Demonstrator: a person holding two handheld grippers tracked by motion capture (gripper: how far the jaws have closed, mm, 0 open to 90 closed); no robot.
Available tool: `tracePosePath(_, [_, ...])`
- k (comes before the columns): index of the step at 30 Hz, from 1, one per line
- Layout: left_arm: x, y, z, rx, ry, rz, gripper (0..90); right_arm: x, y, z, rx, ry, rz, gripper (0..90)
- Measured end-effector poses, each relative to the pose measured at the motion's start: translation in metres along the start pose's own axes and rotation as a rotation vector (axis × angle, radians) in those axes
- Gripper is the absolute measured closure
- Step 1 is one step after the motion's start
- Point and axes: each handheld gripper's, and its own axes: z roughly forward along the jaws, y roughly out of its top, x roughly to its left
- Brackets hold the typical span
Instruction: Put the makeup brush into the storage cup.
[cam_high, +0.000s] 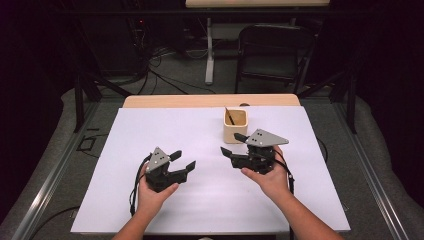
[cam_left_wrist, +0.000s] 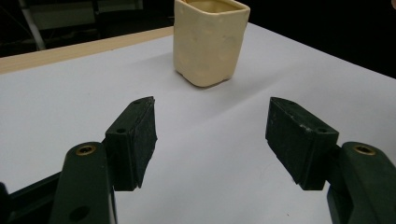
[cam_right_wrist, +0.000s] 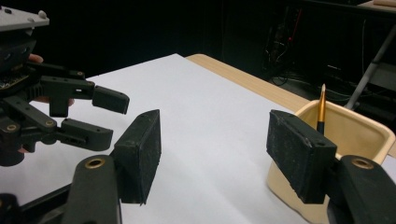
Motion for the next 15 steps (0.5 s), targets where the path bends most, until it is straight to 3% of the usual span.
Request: tracePosePath(15, [0.001, 0.0, 0.0, -0.001, 0.002, -0.004, 33.7, 0.006, -0.019, -0.004, 0.01, 0.007, 0.015, 35.3])
